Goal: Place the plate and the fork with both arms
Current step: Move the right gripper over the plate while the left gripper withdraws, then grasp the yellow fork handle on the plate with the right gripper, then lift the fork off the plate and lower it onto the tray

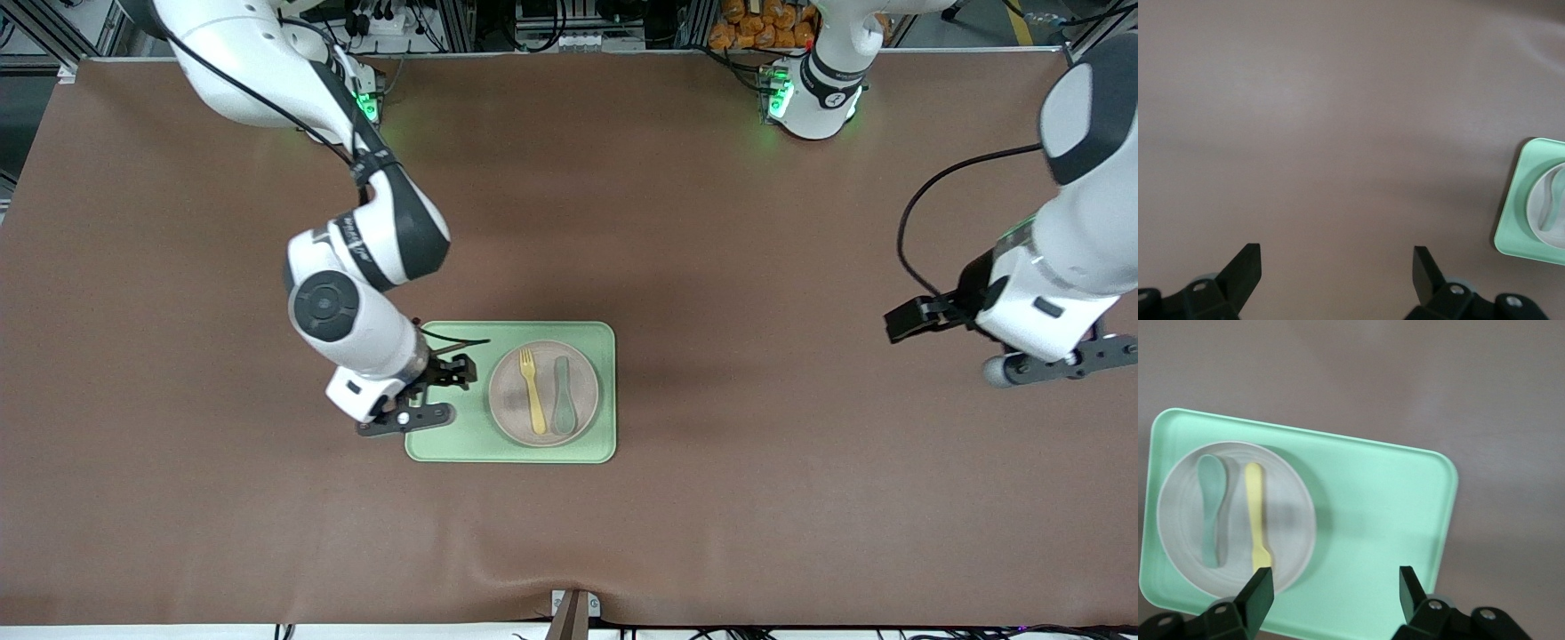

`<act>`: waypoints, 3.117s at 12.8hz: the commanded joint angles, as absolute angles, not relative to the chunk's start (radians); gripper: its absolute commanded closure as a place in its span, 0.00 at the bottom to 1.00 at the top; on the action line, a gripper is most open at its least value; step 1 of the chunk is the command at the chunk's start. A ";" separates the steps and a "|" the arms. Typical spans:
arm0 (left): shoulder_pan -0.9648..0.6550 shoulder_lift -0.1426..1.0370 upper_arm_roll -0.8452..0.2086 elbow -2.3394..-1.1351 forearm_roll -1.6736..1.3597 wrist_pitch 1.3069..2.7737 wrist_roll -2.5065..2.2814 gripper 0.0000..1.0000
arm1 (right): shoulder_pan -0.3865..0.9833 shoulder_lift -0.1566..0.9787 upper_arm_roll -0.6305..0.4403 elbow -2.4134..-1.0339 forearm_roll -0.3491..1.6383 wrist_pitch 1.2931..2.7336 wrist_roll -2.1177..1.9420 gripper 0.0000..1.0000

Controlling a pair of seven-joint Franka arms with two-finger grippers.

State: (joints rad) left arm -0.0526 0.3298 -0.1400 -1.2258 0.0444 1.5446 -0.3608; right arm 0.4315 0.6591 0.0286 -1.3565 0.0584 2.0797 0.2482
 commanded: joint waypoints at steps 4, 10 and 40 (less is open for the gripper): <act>0.058 0.203 -0.156 -1.362 0.018 1.546 -0.229 0.00 | 0.547 0.816 0.017 -1.293 -0.033 2.209 0.406 0.29; 0.058 0.164 -0.158 -1.391 0.018 1.545 -0.225 0.00 | 0.591 0.885 0.017 -1.266 -0.058 2.284 0.437 0.46; 0.058 0.012 -0.141 -1.546 -0.011 1.606 -0.219 0.00 | 0.526 0.846 0.028 -1.170 -0.026 2.074 0.489 1.00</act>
